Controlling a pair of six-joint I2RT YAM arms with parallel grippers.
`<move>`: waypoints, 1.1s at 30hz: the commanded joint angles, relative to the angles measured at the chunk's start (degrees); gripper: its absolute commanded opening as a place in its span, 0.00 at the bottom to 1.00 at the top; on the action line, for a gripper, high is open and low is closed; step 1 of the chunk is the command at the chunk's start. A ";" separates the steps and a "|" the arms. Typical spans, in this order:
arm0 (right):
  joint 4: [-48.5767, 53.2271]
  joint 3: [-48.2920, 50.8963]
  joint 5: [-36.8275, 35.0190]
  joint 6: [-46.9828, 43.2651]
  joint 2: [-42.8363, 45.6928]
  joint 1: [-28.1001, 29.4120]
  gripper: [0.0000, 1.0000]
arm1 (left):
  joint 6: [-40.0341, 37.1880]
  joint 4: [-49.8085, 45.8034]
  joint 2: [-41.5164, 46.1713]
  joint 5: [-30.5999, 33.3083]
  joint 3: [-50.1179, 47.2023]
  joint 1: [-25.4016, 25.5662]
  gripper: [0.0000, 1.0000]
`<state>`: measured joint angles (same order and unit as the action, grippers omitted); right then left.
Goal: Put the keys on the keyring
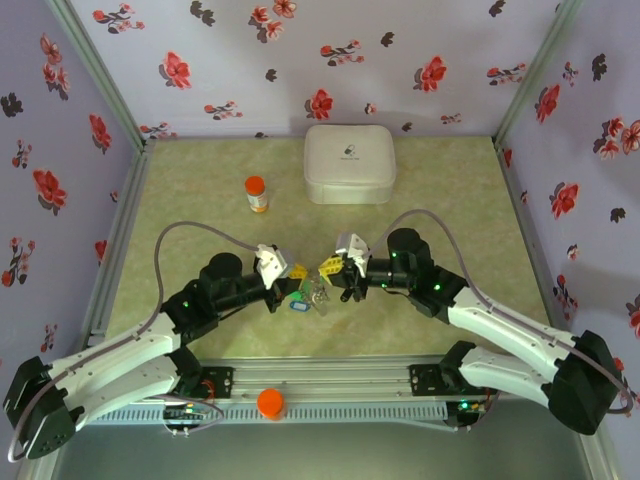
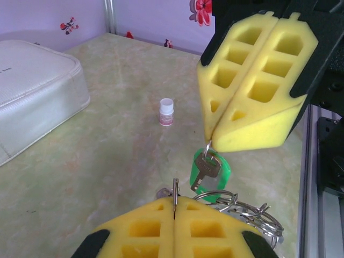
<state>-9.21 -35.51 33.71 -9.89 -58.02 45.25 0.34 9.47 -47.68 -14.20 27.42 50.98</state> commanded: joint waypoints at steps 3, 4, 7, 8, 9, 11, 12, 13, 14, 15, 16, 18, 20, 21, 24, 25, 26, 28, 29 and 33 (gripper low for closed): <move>-3.22 -0.78 1.79 2.76 -1.79 0.09 0.00 | 1.16 4.40 -0.09 -1.56 0.59 -0.36 0.00; -4.13 -0.56 1.54 3.26 -1.76 0.21 0.00 | 2.76 4.65 -0.37 -1.67 0.60 -0.40 0.00; -6.29 0.21 1.18 3.91 -1.99 0.80 0.00 | 3.09 5.07 -1.07 -2.21 0.60 -0.40 0.00; -6.61 0.31 1.24 4.08 -2.09 1.10 0.00 | 3.09 5.11 -1.30 -2.28 0.67 -0.36 0.00; -6.84 0.35 1.21 4.22 -2.17 1.18 0.00 | 3.00 5.11 -1.42 -2.33 0.78 -0.36 0.00; -6.85 0.18 1.41 4.56 -2.57 1.40 0.00 | 2.92 5.20 -1.59 -2.50 0.71 -0.36 0.00; -6.88 0.09 1.52 4.76 -2.74 1.41 0.00 | 2.83 5.13 -1.71 -2.58 0.85 -0.35 0.00; -7.12 0.12 1.55 4.96 -2.95 1.54 0.00 | 2.66 4.90 -1.75 -2.59 1.04 -0.31 0.00; -7.29 0.16 1.53 5.09 -3.06 1.59 0.00 | 2.49 4.76 -1.79 -2.67 1.22 -0.40 0.00; -7.30 0.15 1.40 5.17 -3.15 1.66 0.00 | 2.41 4.68 -1.80 -2.66 1.30 -0.36 0.00; -7.18 0.25 1.35 5.14 -3.20 1.68 0.00 | 2.31 4.59 -1.80 -2.67 1.41 -0.39 0.00; -6.79 0.25 1.29 5.25 -3.07 1.62 0.00 | 2.12 4.20 -1.71 -2.68 1.66 -0.40 0.00; -6.42 0.41 0.69 5.36 -3.00 1.80 0.00 | 2.12 4.20 -1.69 -2.79 1.66 -0.36 0.00; -6.21 0.35 0.28 5.62 -3.13 1.75 0.00 | 2.12 4.32 -1.62 -3.05 1.67 -0.41 0.00; -5.73 -0.32 -1.29 6.52 -3.95 1.72 0.00 | 1.87 3.61 -1.74 -4.06 2.14 -0.40 0.00; -5.73 -0.48 -1.89 6.80 -4.15 1.74 0.00 | 1.86 3.18 -1.88 -4.25 2.35 -0.40 0.00; -5.49 -0.53 -2.49 6.85 -4.32 1.73 0.00 | 1.86 2.95 -1.82 -4.35 2.46 -0.35 0.00; -5.22 -0.39 -3.53 7.08 -4.52 1.73 0.00 | 1.95 2.85 -1.71 -4.50 2.56 -0.35 0.00; -5.08 -0.34 -3.70 6.95 -4.56 1.74 0.00 | 2.03 2.83 -1.57 -4.75 2.72 -0.38 0.00; -4.86 -0.16 -6.44 8.04 -4.12 1.72 0.00 | 2.05 2.15 -1.49 -5.58 3.00 -0.36 0.00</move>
<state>-13.87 -35.51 31.27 -3.38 -62.17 46.85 2.48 9.32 -49.58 -16.75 27.66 50.70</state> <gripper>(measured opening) 0.048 0.043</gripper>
